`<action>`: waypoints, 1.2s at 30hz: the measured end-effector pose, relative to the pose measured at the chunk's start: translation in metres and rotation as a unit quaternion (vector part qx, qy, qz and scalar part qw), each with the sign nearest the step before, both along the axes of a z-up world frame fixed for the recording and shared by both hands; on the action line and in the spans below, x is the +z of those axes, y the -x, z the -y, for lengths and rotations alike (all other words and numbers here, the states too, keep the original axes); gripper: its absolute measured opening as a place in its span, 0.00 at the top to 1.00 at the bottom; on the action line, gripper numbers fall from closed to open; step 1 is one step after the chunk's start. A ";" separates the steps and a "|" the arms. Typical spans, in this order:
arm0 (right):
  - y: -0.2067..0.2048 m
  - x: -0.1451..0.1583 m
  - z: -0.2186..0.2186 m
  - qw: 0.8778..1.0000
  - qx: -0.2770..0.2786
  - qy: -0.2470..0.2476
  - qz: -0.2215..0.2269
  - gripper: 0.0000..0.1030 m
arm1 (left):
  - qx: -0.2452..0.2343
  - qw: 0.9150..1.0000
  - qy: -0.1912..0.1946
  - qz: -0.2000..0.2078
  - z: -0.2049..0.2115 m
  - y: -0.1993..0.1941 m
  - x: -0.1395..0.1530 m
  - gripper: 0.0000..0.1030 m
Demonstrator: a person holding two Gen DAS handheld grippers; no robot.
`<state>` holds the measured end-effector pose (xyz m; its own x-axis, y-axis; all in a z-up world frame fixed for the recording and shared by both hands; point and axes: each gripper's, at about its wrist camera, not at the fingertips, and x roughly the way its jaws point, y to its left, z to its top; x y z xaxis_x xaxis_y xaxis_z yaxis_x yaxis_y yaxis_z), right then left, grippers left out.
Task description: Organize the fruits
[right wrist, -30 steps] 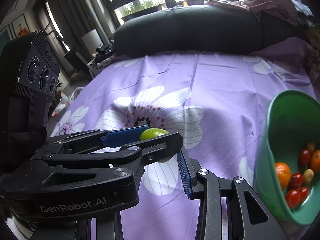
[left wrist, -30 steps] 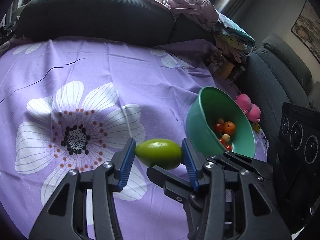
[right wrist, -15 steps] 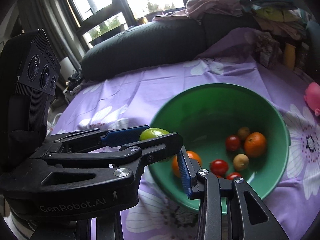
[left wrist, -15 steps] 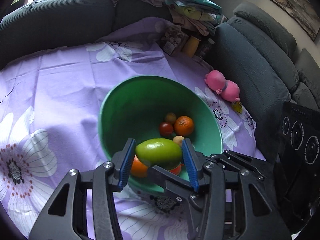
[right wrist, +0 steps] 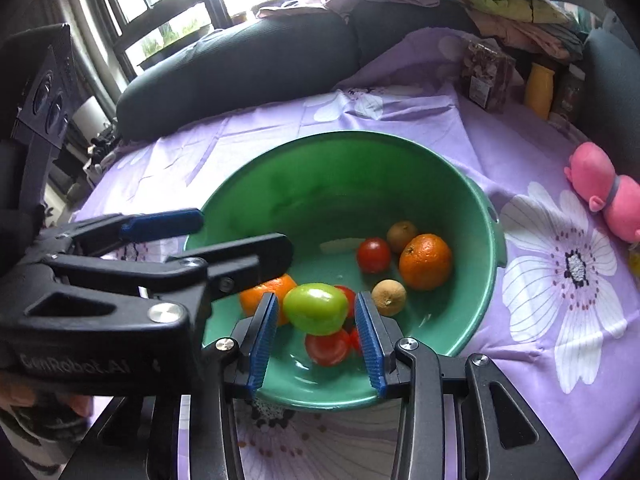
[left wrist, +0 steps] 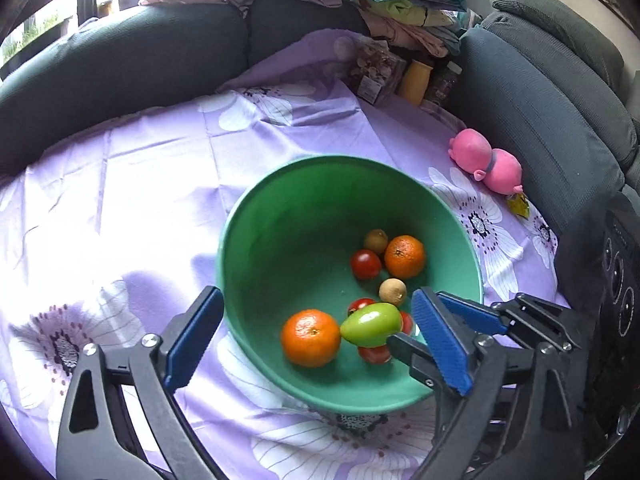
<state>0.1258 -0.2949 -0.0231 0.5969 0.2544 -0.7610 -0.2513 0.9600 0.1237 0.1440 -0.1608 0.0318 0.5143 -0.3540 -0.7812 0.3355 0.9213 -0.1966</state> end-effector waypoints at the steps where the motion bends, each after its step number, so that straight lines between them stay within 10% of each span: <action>1: 0.003 0.003 -0.001 1.000 -0.001 0.012 0.005 0.53 | 0.005 1.000 0.001 0.007 -0.004 0.002 0.005 0.03; 13: 0.025 0.047 0.003 0.998 0.010 0.037 0.045 0.36 | 0.040 0.996 -0.023 0.074 -0.023 0.034 0.060 0.01; 36: 0.027 0.056 0.009 0.998 0.006 0.042 0.050 0.36 | 0.052 0.992 -0.088 0.068 -0.009 0.036 0.060 0.01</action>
